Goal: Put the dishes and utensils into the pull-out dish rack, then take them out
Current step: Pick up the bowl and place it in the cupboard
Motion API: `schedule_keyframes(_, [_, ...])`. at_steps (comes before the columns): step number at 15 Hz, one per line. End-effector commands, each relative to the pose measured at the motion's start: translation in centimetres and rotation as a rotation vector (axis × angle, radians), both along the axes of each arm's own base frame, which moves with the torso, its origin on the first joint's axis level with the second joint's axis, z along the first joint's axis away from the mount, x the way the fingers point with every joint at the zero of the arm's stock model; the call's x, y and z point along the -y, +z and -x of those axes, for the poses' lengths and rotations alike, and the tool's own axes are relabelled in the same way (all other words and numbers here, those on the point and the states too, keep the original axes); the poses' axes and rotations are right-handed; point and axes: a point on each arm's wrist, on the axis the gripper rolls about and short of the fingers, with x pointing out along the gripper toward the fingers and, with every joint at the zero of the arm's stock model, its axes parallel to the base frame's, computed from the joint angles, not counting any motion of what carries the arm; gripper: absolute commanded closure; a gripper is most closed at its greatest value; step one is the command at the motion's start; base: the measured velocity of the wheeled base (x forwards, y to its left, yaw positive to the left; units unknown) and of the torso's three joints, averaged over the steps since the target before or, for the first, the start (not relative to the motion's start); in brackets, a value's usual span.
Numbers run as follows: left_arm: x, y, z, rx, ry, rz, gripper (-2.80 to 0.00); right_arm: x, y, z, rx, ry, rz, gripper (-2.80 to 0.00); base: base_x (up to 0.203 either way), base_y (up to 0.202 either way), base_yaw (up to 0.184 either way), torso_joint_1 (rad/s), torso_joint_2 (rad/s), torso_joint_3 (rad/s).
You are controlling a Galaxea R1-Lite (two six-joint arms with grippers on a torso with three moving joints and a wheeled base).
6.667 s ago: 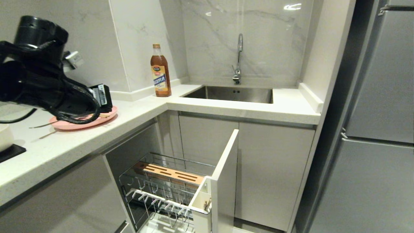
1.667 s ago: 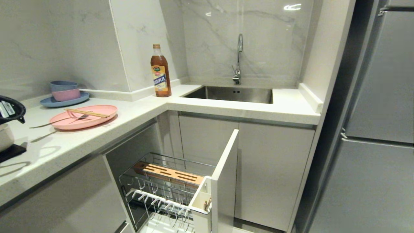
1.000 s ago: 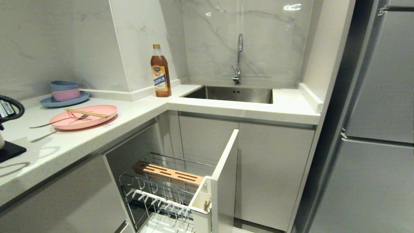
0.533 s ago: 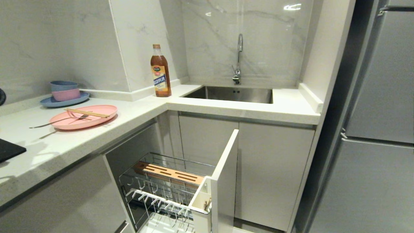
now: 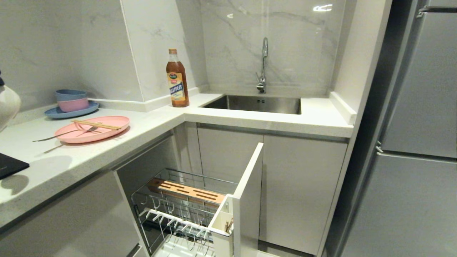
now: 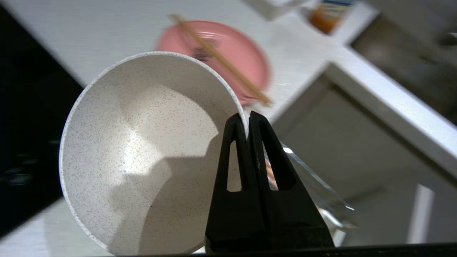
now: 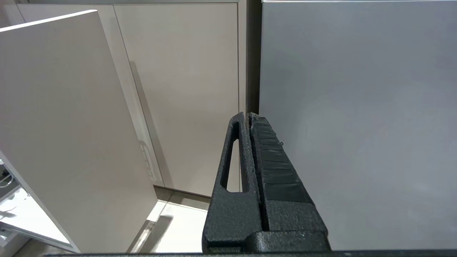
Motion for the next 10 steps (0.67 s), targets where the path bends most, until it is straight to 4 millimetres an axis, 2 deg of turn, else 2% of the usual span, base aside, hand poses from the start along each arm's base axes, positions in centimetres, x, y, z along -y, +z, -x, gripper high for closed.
schedule_keyframes(1, [2.0, 0.8, 2.0, 0.058, -0.09, 0.025, 0.0, 0.0, 0.0, 0.0, -0.001, 0.0, 0.0, 0.0, 0.0, 0.0, 0.0, 0.0, 0.0, 0.0])
schedule_keyframes(6, [7.1, 0.3, 3.2, 0.097, -0.331, 0.107, 0.0, 0.0, -0.1, 0.0, -0.003, 0.0, -0.001, 0.0, 0.0, 0.0, 0.0, 0.0, 0.0, 0.0])
schedule_keyframes(8, [9.3, 0.3, 2.4, 0.16, -0.398, 0.188, 0.0, 0.0, -0.1, 0.0, -0.003, 0.0, -0.001, 0.0, 0.0, 0.0, 0.0, 0.0, 0.0, 0.0])
schedule_keyframes(10, [11.7, -0.7, 0.4, 0.182, -0.404, 0.277, 0.0, 0.0, -0.1, 0.0, -0.003, 0.0, 0.0, 0.0, 0.0, 0.0, 0.0, 0.0, 0.0, 0.0])
